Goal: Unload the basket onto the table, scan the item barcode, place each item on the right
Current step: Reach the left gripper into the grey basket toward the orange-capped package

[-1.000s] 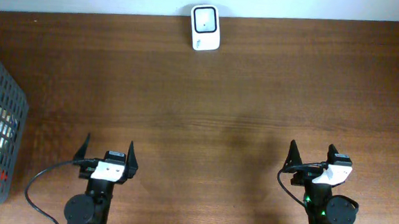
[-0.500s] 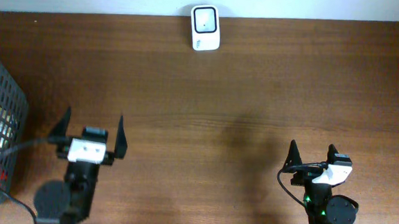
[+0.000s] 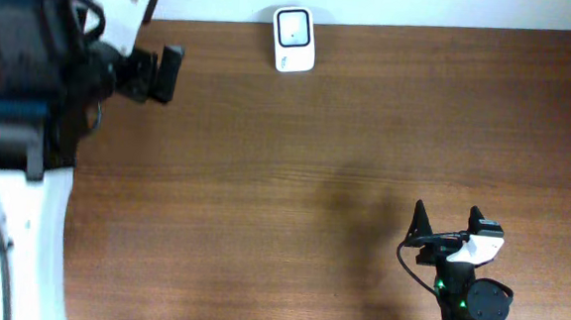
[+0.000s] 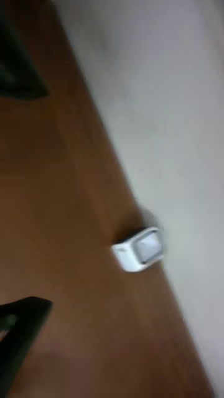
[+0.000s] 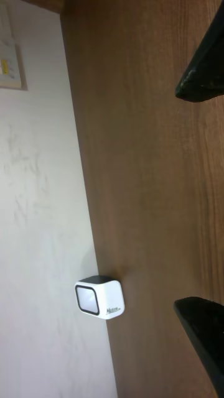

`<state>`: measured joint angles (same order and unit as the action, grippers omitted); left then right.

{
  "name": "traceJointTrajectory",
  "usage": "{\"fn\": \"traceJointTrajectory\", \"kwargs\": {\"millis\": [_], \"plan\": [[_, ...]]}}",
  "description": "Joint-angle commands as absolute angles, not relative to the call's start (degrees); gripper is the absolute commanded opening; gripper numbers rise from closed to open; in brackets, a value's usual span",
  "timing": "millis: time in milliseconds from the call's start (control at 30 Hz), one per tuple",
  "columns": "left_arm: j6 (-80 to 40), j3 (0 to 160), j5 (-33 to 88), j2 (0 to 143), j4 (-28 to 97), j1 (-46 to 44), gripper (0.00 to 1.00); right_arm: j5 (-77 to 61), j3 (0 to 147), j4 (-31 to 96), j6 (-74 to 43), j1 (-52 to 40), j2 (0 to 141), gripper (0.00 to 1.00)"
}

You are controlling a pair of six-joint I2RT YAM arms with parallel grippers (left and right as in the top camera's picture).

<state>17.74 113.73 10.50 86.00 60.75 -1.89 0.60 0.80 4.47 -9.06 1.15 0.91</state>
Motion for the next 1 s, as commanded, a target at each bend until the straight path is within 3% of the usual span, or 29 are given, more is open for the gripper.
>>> {"fn": "traceJointTrajectory", "kwargs": {"millis": [0, 200, 267, 333, 533, 667, 867, 967], "plan": [[17.2, 119.2, 11.3, 91.5, 66.5, -1.7, 0.99, 0.7, 0.3, 4.7, -9.3, 1.6, 0.5, 0.99], [17.6, 119.0, 15.6, 94.9, 67.3, -1.7, 0.99, 0.7, 0.3, 4.7, -9.3, 1.6, 0.5, 0.98], [14.6, 119.1, 7.1, 94.9, 64.5, -1.2, 0.99, 0.7, 0.3, 4.7, -9.3, 1.6, 0.5, 0.99], [2.9, 120.9, -4.9, 94.9, 62.4, 1.7, 0.99, 0.7, 0.3, 4.7, -9.3, 1.6, 0.5, 0.99], [-10.8, 126.7, -10.4, 94.9, 64.0, 25.7, 0.99, 0.7, 0.3, 4.7, -9.3, 1.6, 0.5, 0.99], [-19.8, 126.5, -10.3, 99.0, 72.5, 45.7, 0.99, 0.7, 0.3, 4.7, -9.3, 1.6, 0.5, 0.99], [-19.2, 126.4, -10.3, 108.3, 77.0, 51.5, 1.0, 0.7, 0.3, 4.7, -9.3, 1.6, 0.5, 0.99], [-13.0, 126.4, -8.3, 113.0, 76.9, 52.1, 1.0, 0.7, 0.3, 4.7, -9.3, 1.6, 0.5, 0.99]]}}
